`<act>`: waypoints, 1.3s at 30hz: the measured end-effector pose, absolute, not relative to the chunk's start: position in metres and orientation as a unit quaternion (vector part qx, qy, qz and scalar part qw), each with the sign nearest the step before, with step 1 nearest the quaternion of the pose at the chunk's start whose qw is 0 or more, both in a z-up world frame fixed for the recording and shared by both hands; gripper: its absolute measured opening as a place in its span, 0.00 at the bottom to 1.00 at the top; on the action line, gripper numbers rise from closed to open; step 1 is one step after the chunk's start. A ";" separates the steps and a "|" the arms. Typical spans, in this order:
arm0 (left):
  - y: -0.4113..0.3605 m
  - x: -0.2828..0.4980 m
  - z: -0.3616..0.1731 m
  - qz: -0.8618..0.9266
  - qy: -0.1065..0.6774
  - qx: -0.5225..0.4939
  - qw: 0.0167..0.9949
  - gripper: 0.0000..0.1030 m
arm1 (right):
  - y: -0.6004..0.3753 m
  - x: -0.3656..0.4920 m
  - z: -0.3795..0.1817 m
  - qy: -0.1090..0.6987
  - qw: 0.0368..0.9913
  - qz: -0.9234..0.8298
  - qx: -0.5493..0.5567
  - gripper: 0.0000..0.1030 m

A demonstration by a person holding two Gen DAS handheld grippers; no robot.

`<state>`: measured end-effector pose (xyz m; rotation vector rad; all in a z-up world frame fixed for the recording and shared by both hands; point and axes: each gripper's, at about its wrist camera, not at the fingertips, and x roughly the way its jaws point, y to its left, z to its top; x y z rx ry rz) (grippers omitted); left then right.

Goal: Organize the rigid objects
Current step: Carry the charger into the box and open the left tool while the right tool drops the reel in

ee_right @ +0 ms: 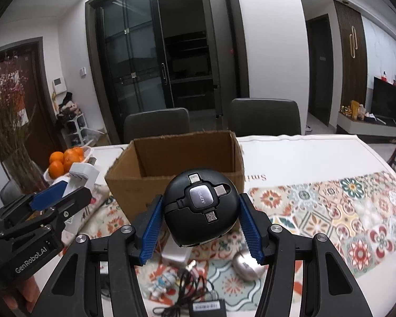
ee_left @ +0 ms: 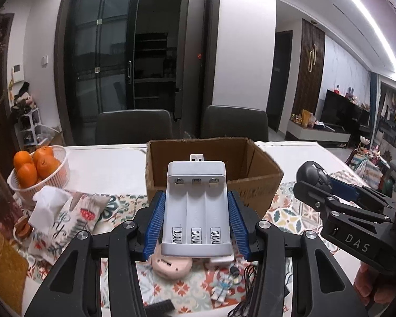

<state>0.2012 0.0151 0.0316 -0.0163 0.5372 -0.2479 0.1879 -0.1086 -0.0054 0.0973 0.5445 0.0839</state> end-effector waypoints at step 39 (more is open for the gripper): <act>-0.008 0.375 0.028 -0.112 0.427 0.035 0.897 0.46 | -0.110 0.359 -0.001 0.422 0.903 0.080 0.029 0.55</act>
